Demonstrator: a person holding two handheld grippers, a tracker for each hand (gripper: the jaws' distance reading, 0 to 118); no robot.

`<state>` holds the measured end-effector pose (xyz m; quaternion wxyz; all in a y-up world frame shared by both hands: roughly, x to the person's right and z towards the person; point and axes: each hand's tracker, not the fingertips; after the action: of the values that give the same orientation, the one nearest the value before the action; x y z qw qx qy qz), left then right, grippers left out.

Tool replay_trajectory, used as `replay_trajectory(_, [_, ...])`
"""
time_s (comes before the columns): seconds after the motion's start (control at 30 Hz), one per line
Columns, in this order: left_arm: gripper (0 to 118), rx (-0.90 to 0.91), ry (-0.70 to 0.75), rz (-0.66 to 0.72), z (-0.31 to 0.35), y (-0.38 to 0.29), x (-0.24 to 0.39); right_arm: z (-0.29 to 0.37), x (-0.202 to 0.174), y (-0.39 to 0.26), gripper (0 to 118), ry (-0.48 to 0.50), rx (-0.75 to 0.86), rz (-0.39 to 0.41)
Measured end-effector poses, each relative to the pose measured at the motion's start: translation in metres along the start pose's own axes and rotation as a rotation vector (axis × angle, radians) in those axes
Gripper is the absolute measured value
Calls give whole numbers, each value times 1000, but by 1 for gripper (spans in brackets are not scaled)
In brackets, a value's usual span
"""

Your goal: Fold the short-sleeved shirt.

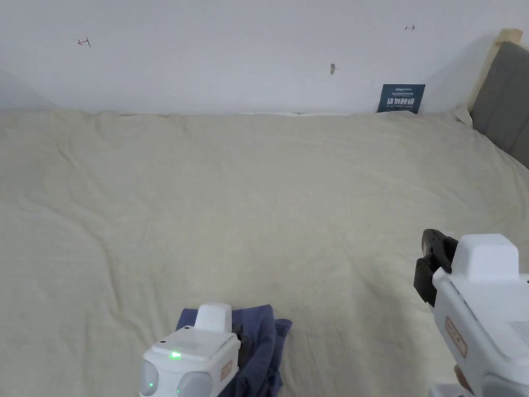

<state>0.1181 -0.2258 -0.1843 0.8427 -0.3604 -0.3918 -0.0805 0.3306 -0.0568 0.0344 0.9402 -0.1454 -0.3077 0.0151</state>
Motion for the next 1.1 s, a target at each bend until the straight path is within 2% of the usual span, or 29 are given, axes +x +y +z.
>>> replay_trajectory(0.3, [0,-115,-41,1,-37,-31,43,-3,12,-8,1,-26,-30,4])
replay_trajectory(0.43, [0,-79,2,-12,-47,-49,52,-4,14,-11,1,-30,-43,6])
replay_trajectory(0.63, [0,-83,8,-23,-39,-39,51,-4,13,-11,1,-27,-46,3])
replay_trajectory(0.87, [0,187,4,-70,38,26,44,4,3,4,1,-9,2,-8])
replay_trajectory(1.1, [0,408,94,-101,108,81,5,13,-17,22,1,8,73,-21])
